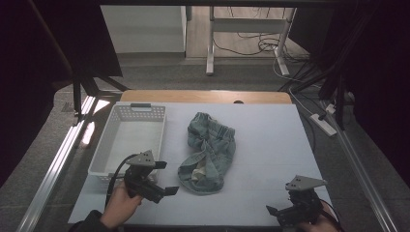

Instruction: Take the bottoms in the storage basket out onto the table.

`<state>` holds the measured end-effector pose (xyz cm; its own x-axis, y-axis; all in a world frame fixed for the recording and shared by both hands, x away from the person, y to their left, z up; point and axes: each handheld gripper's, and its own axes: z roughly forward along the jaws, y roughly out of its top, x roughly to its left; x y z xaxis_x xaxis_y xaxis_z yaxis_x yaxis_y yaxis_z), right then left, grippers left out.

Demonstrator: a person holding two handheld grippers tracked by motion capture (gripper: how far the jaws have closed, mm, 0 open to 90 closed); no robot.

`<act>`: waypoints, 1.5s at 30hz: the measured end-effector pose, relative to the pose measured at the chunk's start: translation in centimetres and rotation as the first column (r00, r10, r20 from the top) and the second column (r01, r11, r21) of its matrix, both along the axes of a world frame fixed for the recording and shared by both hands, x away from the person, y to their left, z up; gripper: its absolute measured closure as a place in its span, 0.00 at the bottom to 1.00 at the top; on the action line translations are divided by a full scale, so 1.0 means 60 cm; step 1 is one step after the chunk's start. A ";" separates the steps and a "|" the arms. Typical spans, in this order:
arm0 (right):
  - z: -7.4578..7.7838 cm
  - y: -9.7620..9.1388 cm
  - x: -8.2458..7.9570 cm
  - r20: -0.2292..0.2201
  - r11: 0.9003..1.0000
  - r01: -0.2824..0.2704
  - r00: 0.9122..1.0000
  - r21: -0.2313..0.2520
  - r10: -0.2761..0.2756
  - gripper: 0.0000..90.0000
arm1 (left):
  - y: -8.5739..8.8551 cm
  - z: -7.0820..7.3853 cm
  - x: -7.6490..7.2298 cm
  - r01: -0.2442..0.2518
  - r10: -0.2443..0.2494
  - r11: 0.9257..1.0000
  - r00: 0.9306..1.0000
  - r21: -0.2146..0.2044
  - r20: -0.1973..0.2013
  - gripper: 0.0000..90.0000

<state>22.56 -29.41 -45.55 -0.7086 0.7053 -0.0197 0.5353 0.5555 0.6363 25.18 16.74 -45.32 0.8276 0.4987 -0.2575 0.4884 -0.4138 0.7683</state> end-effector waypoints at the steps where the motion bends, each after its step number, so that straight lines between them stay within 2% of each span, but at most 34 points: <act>1: 0.000 0.000 0.000 0.000 1.000 0.000 1.000 0.000 0.000 0.00 | 0.002 0.000 -0.001 -0.003 0.003 1.000 1.000 0.000 -0.001 0.00; 21: 0.000 0.001 0.000 -0.001 1.000 0.002 1.000 -0.004 -0.002 0.00 | 0.040 -0.005 -0.022 -0.058 0.057 0.998 0.998 -0.031 -0.023 0.00; 45: -0.001 0.002 0.000 -0.004 1.000 0.000 1.000 -0.009 0.000 0.00 | 0.078 -0.015 -0.048 -0.107 0.105 0.993 0.993 -0.046 -0.045 0.00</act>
<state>22.59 -29.32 -45.59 -0.7085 0.7053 -0.0234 0.5380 0.5613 0.6289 22.29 21.44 -46.21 0.7587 0.5690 -0.3172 0.5600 -0.3209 0.7639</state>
